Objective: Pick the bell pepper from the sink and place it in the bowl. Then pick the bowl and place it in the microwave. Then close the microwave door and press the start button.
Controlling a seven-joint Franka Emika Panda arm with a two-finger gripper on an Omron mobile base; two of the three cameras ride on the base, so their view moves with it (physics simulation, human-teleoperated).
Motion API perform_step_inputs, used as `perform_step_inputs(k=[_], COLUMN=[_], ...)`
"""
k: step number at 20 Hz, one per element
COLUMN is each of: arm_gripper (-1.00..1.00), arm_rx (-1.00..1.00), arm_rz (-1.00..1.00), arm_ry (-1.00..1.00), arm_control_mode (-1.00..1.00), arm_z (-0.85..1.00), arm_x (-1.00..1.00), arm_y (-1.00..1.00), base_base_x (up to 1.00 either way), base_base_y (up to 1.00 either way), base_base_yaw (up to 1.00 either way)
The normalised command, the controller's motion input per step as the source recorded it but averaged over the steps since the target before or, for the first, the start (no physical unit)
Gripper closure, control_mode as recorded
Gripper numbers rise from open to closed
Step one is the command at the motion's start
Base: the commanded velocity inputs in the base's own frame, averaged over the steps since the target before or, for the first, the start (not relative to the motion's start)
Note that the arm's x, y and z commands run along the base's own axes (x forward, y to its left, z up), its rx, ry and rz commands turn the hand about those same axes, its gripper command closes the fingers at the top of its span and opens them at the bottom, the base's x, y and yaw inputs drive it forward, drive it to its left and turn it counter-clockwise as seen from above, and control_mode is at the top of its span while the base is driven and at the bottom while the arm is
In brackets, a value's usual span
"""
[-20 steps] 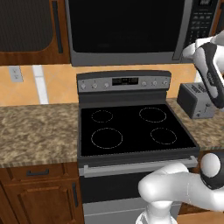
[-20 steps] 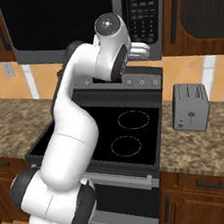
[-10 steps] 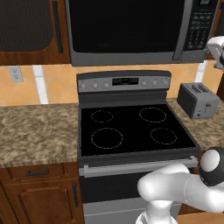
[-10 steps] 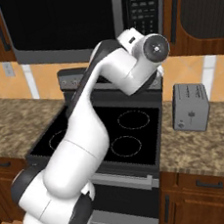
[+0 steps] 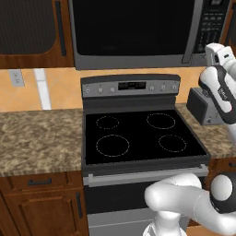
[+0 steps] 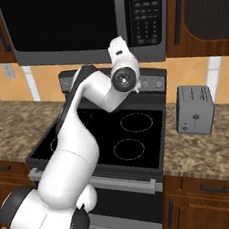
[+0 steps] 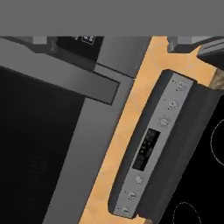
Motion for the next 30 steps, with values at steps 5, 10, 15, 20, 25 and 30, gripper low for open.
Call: perform_step_inputs(k=[5,10,15,20,25,30], arm_gripper=[-1.0,-1.0,1.0,1.0,1.0,1.0], arm_rx=[0.39,0.37,0.25,0.17,0.14,0.08], arm_rz=[0.01,0.06,0.02,0.0,0.0,0.0], arm_ry=[0.0,0.0,-0.07,-0.11,-0.12,-0.07], arm_control_mode=[-1.0,-1.0,-1.0,-1.0,-1.0,-1.0], arm_z=[0.43,0.11,0.0,0.01,0.0,0.0], arm_x=[0.43,0.2,0.28,0.47,0.31,0.44], arm_y=[-0.3,-0.35,-0.04,-0.05,-0.3,-0.13], base_base_x=[0.0,0.0,0.0,0.0,0.0,0.0], base_base_y=[0.0,0.0,0.0,0.0,0.0,0.0], base_base_yaw=[0.0,0.0,0.0,0.0,0.0,0.0])
